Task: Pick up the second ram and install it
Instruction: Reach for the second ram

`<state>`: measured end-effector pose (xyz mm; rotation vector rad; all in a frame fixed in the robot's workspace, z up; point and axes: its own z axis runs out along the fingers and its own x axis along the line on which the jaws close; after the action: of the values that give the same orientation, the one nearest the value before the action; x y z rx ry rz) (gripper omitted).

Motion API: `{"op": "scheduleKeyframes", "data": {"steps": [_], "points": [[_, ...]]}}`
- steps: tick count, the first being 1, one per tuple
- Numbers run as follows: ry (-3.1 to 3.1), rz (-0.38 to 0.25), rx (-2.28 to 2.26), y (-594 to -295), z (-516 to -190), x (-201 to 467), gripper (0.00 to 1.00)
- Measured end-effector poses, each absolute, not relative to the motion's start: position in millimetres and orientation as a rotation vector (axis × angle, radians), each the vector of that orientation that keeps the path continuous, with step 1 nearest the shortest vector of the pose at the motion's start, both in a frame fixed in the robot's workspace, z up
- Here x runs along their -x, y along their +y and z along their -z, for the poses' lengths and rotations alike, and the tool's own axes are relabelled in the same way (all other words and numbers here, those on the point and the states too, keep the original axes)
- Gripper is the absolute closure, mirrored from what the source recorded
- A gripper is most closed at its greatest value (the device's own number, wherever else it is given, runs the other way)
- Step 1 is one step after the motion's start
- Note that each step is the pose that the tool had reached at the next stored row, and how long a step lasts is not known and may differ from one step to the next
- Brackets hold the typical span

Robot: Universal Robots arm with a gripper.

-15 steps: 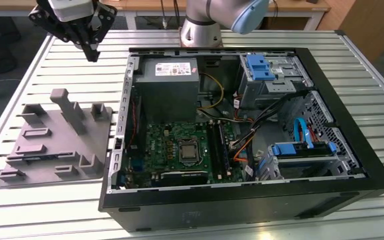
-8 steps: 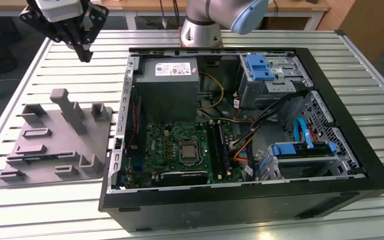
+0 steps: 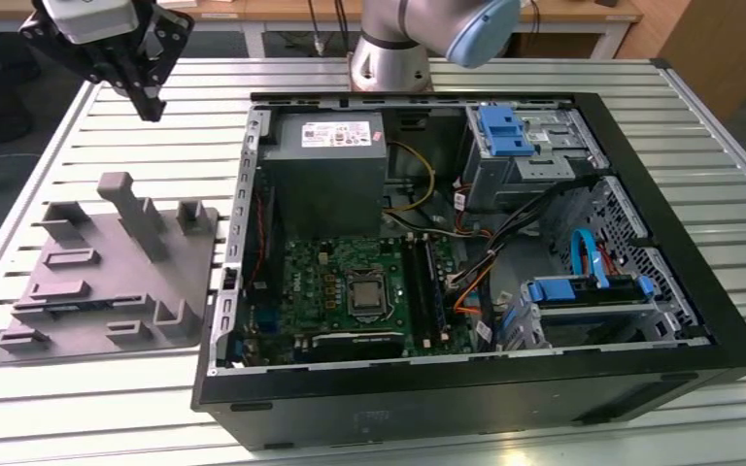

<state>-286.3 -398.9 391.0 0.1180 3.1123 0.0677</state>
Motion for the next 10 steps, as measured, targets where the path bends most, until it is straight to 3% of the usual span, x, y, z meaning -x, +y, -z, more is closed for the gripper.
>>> {"op": "scheduleKeyframes", "data": {"steps": [10], "points": [[3.112, -0.068, -0.118, -399, -391, 298, 0.90]]}}
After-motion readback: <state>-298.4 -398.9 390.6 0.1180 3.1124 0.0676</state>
